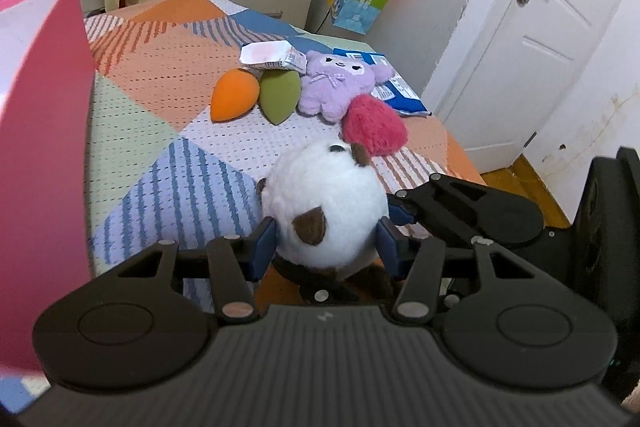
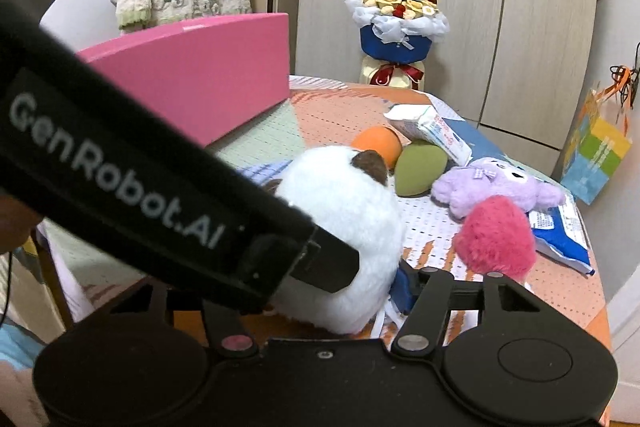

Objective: Organize soft objects
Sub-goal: 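Carry the white plush toy with the left tool into the pink box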

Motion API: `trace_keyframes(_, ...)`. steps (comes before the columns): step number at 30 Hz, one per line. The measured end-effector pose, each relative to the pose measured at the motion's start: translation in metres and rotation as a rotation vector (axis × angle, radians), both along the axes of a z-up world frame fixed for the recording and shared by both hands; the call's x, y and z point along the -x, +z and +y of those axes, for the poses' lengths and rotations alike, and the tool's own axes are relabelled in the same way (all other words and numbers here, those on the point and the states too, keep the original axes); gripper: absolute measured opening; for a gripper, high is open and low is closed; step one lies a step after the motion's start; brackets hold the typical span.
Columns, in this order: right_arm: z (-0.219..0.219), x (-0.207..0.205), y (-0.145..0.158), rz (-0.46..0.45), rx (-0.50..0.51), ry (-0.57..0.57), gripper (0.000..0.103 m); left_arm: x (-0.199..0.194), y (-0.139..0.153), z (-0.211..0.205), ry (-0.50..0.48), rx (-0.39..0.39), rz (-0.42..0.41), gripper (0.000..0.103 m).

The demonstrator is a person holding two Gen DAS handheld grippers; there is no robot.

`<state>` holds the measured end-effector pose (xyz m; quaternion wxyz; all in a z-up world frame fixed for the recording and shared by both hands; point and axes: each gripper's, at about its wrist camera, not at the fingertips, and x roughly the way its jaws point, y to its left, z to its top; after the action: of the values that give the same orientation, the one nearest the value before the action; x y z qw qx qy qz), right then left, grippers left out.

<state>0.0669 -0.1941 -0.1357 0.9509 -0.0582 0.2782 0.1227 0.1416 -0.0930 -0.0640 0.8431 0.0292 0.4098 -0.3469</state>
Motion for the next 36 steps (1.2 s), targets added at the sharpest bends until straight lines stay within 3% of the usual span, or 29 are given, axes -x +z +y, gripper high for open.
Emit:
trace_keyframes(11, 0.01, 0.025, 0.034, 0.092, -0.097, 0.044, 0.065, 0.038, 0.036, 0.03, -0.047, -0.031, 0.019, 0.052)
trace_keyframes(28, 0.09, 0.066, 0.092, 0.187, -0.032, 0.225, 0.065, 0.066, 0.078, 0.124, -0.001, 0.018, 0.186, 0.051)
trace_keyframes(33, 0.119, 0.073, 0.11, 0.181, -0.02, 0.286, 0.065, 0.074, 0.097, 0.156, 0.024, 0.027, 0.187, 0.051)
trace_keyframes(36, 0.132, 0.072, 0.124, 0.158, -0.019, 0.323, 0.065, 0.077, 0.111, 0.17, 0.042, 0.029, 0.147, 0.051)
